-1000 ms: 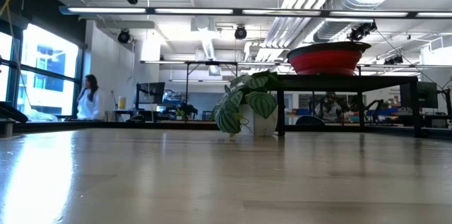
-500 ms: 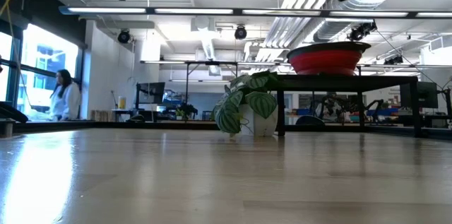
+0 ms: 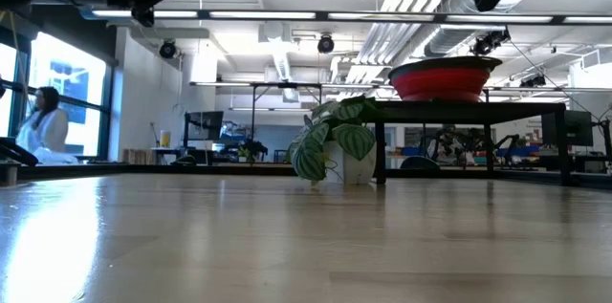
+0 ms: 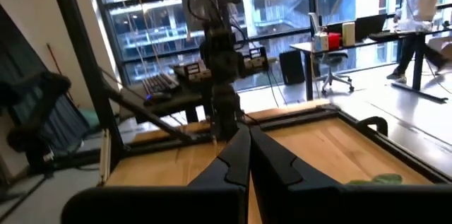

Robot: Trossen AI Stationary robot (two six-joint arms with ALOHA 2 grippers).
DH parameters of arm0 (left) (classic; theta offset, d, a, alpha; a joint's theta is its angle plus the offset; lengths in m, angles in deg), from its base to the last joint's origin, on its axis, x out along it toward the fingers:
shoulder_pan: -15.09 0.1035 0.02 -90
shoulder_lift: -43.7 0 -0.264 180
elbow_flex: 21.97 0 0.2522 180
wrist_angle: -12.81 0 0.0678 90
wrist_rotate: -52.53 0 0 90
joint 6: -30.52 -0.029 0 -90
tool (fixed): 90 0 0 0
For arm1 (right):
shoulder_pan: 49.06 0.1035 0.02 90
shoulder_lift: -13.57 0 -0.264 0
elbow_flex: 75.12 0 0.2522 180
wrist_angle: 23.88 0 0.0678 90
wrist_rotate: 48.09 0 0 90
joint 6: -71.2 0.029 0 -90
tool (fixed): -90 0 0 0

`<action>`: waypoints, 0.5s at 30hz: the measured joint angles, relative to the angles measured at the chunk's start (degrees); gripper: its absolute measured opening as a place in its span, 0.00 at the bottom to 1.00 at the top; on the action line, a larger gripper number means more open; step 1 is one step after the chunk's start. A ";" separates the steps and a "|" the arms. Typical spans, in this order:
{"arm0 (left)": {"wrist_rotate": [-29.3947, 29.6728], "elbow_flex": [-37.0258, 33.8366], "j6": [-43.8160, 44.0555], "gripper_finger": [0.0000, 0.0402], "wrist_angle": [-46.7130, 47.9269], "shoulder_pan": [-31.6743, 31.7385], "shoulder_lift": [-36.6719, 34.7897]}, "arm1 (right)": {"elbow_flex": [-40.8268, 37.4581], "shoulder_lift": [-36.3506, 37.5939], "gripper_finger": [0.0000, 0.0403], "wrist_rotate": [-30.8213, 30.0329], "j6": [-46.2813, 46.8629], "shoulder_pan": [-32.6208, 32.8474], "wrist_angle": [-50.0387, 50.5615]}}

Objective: Pick & Place Fruit
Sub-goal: Return to Home Position

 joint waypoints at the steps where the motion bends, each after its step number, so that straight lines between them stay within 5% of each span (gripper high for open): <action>1: 0.04 -0.79 -0.66 0.00 0.19 0.00 -1.28 | -0.07 1.45 0.01 -0.02 -0.16 0.02 1.41; 15: 0.02 -2.94 -2.53 0.00 13.94 0.00 -20.92 | 0.00 12.19 0.01 -3.29 -1.85 0.00 12.16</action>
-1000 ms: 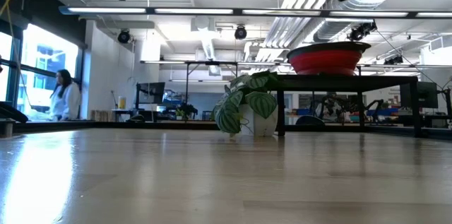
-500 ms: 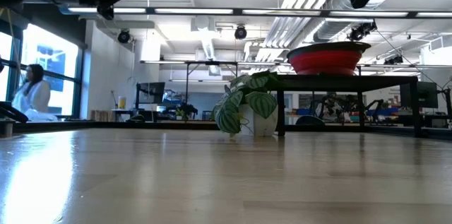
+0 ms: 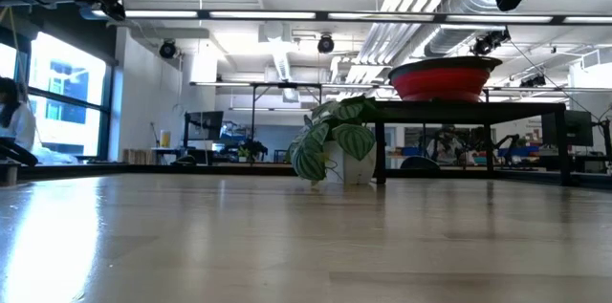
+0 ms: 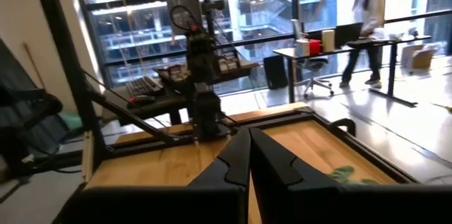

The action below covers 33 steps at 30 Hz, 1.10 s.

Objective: Pick & Place Fruit
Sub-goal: Return to Home Position

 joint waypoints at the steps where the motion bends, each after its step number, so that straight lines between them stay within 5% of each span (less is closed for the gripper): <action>1: 0.00 -0.01 -0.31 0.00 0.23 0.00 -0.95 | 0.00 0.61 0.01 -0.41 -0.01 0.00 0.69; 33: 3.35 -0.07 0.09 0.00 6.41 0.00 -3.83 | 0.02 20.55 0.01 -1.25 -4.38 0.00 18.14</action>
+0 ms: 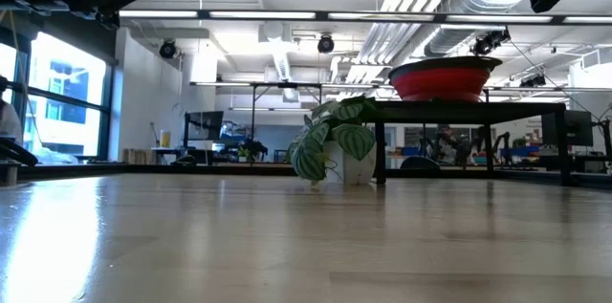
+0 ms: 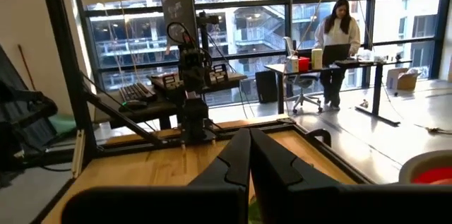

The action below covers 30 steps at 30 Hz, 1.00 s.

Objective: Pick & Place Fruit
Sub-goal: Return to Home Position

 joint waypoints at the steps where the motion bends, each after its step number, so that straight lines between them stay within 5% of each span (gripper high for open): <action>1: -0.01 0.00 0.00 0.00 0.00 0.01 0.00 | 0.00 0.14 0.01 0.02 -0.26 0.00 0.14; 10: -0.09 0.00 0.11 0.00 0.41 0.01 0.00 | 0.00 4.26 0.01 -5.02 -0.08 -0.02 4.32; 18: -0.09 0.00 0.09 0.00 0.48 0.00 0.00 | -0.49 4.23 0.01 -3.38 1.14 -0.02 4.76; 30: -0.08 0.00 0.04 0.00 0.46 0.00 0.00 | -16.31 4.35 0.01 3.19 2.88 -0.02 -8.57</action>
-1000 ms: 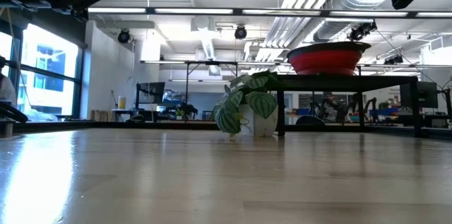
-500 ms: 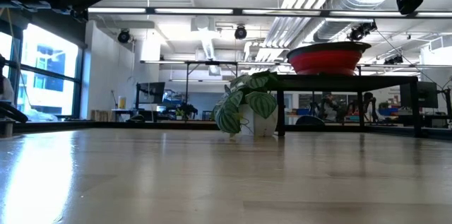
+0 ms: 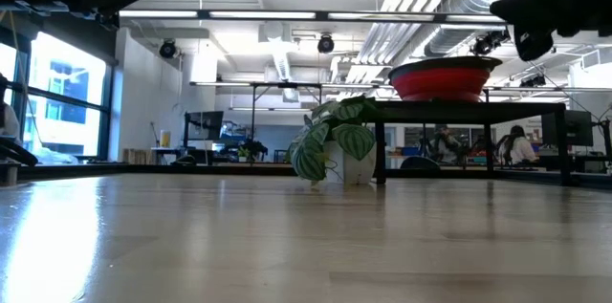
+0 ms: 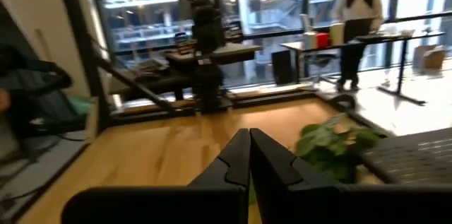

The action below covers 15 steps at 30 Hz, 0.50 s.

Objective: Pick & Place Fruit
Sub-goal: Return to Home Position

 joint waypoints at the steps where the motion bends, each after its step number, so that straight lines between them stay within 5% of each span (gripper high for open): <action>1: -0.01 0.00 0.11 0.00 0.00 0.00 0.00 | -1.03 0.00 0.01 0.80 0.54 0.02 -1.33; 15: -0.50 0.07 1.45 0.00 1.33 0.00 0.00 | -5.44 0.00 0.01 12.51 1.22 0.00 -4.64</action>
